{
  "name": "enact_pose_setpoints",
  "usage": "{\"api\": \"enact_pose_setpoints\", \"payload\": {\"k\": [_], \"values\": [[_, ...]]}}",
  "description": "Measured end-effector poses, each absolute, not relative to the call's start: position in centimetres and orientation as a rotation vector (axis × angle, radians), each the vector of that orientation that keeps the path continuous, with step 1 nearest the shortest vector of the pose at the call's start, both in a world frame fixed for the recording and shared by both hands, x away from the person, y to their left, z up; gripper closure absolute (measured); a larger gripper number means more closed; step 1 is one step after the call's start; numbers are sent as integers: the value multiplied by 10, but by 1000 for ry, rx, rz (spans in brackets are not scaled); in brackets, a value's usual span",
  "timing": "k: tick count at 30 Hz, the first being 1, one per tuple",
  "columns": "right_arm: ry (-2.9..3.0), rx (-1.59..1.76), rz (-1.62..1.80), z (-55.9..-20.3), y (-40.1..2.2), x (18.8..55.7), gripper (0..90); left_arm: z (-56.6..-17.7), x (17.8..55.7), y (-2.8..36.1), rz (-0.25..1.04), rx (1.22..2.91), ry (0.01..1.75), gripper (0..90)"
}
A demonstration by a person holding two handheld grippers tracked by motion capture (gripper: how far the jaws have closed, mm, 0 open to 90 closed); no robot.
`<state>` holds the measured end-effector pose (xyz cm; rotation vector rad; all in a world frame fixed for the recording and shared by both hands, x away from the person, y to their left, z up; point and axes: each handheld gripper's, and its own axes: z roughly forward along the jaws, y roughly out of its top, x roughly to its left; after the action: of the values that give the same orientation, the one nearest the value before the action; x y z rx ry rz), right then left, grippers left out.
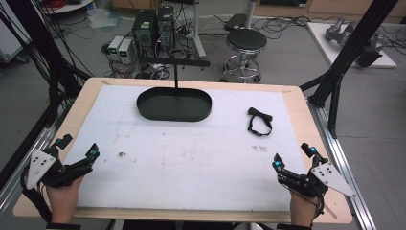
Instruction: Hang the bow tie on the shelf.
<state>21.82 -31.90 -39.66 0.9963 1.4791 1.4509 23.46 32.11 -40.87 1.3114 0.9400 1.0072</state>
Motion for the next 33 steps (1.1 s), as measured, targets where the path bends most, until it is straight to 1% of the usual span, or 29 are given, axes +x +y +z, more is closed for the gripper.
{"api": "enact_pose_setpoints", "payload": {"k": [4,14,21,26,33], "values": [[1468,1003,1450,-397,-322,218,58,-408,233,321,1024,1299,930,108],[1503,1004,1435,-397,-317,220,58,-410,234,320,1016,1305,938,105],[1560,1017,1422,-390,-311,232,58,-408,234,320,1004,1295,937,105],[1636,1068,1376,-393,-312,254,59,-410,237,316,999,1319,932,105],[1675,1162,1333,-385,-319,289,60,-412,238,315,988,1326,937,105]]}}
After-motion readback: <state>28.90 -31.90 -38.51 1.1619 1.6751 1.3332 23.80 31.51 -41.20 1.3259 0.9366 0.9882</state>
